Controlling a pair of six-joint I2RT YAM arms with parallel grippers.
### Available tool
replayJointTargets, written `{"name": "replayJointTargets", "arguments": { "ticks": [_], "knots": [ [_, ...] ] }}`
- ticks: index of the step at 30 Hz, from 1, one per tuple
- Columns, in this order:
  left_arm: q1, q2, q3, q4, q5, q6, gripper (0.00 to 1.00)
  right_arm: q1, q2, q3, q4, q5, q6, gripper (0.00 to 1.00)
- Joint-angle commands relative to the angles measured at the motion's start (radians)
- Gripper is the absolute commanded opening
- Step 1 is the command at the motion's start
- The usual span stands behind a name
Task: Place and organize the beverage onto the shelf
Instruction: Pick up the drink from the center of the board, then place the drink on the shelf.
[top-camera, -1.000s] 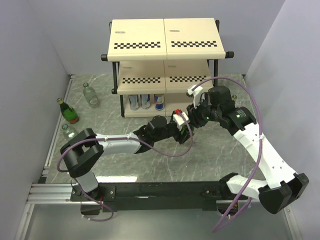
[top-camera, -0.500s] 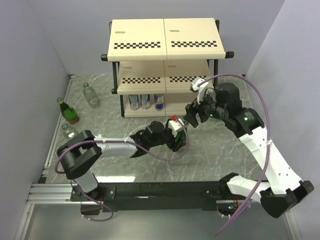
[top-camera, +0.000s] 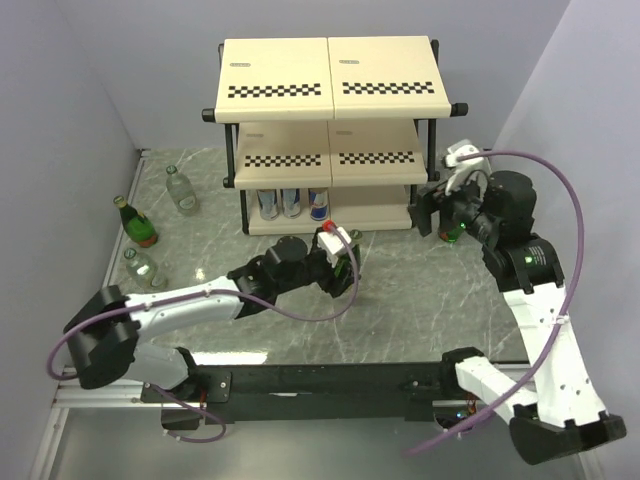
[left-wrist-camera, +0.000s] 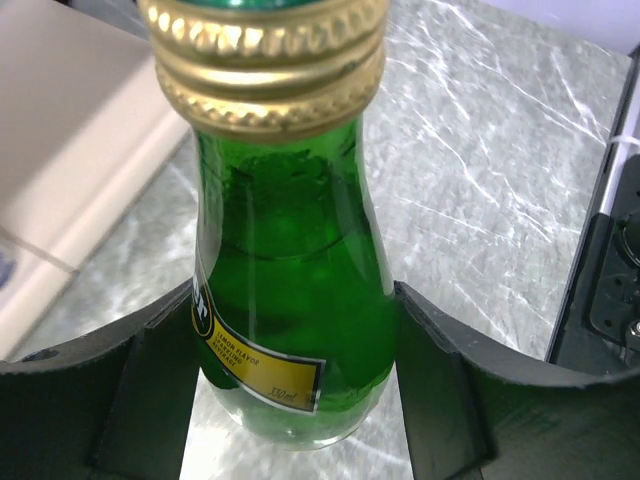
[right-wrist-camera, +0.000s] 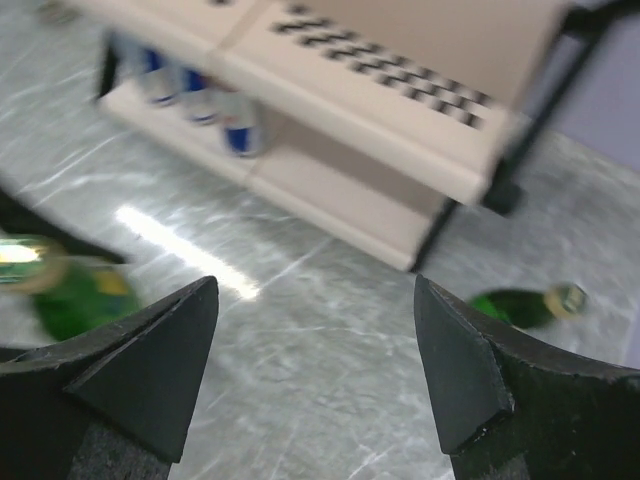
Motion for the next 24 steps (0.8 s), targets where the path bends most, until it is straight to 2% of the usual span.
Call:
{"name": "replayJointTargets", "arguments": {
  "ticks": [1,2,5,9,15,24],
  "knots": [
    [0.004,-0.117,0.165,-0.003,-0.065,0.031,0.0,-0.123,-0.015,-0.061,0.088,-0.043,0.051,0.85],
    [0.01,-0.132,0.198,-0.107,-0.048,0.037,0.0,-0.142,-0.018,-0.098,0.109,-0.081,0.053,0.85],
    [0.025,-0.139,0.333,-0.252,-0.059,0.033,0.01,-0.177,-0.041,-0.177,0.163,-0.112,0.06,0.85],
    [0.056,-0.125,0.484,-0.385,-0.065,0.016,0.0,-0.182,-0.055,-0.247,0.217,-0.13,0.083,0.84],
    [0.155,-0.11,0.67,-0.464,-0.036,-0.039,0.0,-0.183,-0.068,-0.293,0.228,-0.132,0.066,0.84],
    [0.264,-0.054,0.961,-0.544,-0.07,-0.05,0.0,-0.185,-0.071,-0.32,0.228,-0.142,0.039,0.84]
  ]
}}
